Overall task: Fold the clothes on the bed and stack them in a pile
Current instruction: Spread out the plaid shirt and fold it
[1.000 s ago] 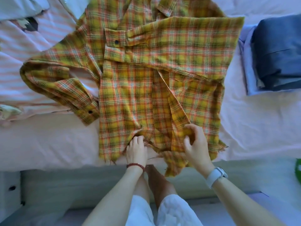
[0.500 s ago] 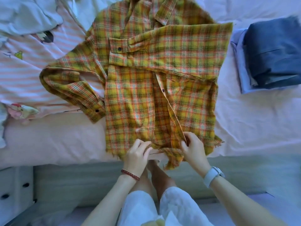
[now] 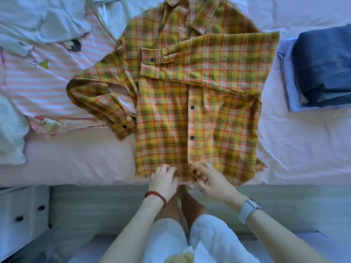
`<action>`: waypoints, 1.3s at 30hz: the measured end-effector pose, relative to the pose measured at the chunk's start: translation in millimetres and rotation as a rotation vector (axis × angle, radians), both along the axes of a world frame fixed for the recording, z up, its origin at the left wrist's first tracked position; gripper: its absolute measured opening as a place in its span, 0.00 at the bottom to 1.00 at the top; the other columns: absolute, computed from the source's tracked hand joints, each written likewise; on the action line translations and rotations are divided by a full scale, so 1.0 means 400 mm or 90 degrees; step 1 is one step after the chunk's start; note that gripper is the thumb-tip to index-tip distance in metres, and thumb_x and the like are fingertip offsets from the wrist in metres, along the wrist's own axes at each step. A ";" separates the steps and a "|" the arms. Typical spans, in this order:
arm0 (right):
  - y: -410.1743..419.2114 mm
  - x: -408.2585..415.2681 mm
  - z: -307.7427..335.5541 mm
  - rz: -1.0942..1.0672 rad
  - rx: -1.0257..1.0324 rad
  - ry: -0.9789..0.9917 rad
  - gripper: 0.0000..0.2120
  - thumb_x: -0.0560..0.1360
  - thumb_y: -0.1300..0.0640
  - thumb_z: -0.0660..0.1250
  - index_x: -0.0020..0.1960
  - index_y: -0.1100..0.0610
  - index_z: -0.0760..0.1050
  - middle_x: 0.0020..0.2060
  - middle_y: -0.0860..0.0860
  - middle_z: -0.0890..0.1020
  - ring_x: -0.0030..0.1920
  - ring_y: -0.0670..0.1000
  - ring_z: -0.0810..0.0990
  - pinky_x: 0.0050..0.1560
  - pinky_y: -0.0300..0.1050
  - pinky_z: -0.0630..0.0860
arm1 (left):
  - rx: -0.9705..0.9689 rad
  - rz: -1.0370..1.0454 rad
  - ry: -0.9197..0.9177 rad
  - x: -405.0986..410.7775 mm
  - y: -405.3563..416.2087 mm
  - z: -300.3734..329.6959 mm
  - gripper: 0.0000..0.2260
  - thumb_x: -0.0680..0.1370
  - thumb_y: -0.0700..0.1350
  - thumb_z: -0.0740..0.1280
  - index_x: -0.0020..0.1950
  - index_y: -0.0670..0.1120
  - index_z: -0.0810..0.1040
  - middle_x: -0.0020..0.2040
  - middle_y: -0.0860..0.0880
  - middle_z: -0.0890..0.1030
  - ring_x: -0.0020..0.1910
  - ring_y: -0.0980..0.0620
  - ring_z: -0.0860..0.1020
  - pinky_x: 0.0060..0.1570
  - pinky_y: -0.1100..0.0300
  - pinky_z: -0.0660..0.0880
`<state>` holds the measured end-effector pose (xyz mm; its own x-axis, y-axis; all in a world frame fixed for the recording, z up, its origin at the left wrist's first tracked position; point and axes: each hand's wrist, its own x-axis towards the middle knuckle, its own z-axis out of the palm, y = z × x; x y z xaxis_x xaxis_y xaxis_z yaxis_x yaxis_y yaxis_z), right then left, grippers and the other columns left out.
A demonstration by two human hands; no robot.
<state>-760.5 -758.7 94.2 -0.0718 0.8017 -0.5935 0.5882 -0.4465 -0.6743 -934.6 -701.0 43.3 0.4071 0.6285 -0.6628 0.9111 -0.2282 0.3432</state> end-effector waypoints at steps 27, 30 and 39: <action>0.152 0.002 -0.125 -0.032 0.046 -0.267 0.27 0.78 0.61 0.57 0.75 0.54 0.56 0.74 0.56 0.59 0.73 0.57 0.57 0.70 0.53 0.63 | -0.126 0.326 -0.134 0.017 -0.030 -0.085 0.09 0.80 0.51 0.58 0.44 0.48 0.63 0.37 0.47 0.76 0.35 0.46 0.74 0.32 0.58 0.66; 0.192 0.005 -0.132 0.122 -0.136 -0.254 0.26 0.80 0.57 0.53 0.76 0.51 0.52 0.76 0.53 0.54 0.74 0.57 0.53 0.70 0.56 0.60 | -0.203 0.268 0.001 -0.028 -0.039 -0.101 0.07 0.80 0.51 0.58 0.47 0.49 0.65 0.41 0.46 0.79 0.39 0.45 0.76 0.37 0.55 0.72; 0.322 0.037 -0.059 0.006 0.042 -0.233 0.18 0.80 0.60 0.54 0.68 0.58 0.69 0.59 0.54 0.76 0.57 0.54 0.76 0.52 0.48 0.76 | 0.037 0.181 -0.116 0.007 0.228 -0.007 0.12 0.79 0.49 0.60 0.60 0.46 0.73 0.56 0.49 0.76 0.54 0.50 0.74 0.52 0.57 0.72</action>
<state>-745.7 -630.0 70.7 0.1284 0.8397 -0.5277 0.7994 -0.4026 -0.4461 -931.6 -609.7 40.4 0.3185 0.7685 -0.5550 0.8659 0.0024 0.5002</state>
